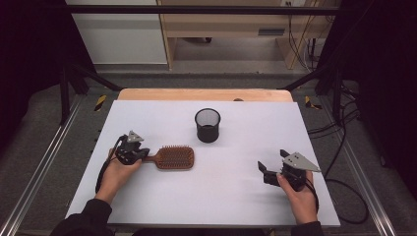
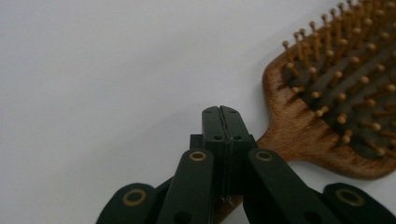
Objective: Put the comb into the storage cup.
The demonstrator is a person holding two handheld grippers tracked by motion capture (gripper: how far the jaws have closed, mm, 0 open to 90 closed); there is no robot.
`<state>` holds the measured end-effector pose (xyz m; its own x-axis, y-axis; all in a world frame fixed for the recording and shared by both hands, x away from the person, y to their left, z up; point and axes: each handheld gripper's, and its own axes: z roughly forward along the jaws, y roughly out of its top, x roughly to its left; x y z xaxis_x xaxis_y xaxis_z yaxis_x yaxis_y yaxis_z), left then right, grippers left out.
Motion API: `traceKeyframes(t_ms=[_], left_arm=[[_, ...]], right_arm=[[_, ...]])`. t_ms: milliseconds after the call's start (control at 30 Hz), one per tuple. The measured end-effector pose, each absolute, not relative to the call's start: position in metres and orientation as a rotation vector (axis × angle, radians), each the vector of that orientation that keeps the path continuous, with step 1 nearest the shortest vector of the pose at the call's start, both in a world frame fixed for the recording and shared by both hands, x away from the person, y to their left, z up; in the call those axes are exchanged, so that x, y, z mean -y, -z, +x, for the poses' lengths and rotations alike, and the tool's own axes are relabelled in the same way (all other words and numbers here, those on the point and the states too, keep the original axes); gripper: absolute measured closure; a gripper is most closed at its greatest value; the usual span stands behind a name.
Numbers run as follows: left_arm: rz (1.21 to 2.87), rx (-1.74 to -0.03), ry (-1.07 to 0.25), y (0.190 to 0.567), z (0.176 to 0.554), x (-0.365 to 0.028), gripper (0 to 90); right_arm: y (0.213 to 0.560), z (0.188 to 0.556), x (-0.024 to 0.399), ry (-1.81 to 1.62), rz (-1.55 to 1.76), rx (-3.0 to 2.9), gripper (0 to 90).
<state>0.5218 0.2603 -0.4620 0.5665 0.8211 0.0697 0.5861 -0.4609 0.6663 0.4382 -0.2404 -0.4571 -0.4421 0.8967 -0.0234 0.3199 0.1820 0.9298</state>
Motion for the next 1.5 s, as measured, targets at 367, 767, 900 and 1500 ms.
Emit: traceKeyframes(t_ms=[367,767,900,1500], left_arm=[[2.195,-1.121,-0.494,0.464,0.506,-0.256,90.0],[2.214,-1.117,-0.457,0.467,0.489,-0.248,90.0],[2.226,-1.104,-0.443,0.468,0.485,-0.244,90.0],[2.251,-1.087,-0.426,0.465,0.479,-0.238,90.0]], right_arm=[[0.458,0.439,0.237,-1.242,1.133,-1.891,8.7],[0.459,0.439,0.235,-1.239,1.130,-1.911,8.6],[0.460,0.439,0.234,-1.235,1.129,-1.919,8.5],[0.460,0.439,0.233,-1.233,1.121,-1.928,8.5]])
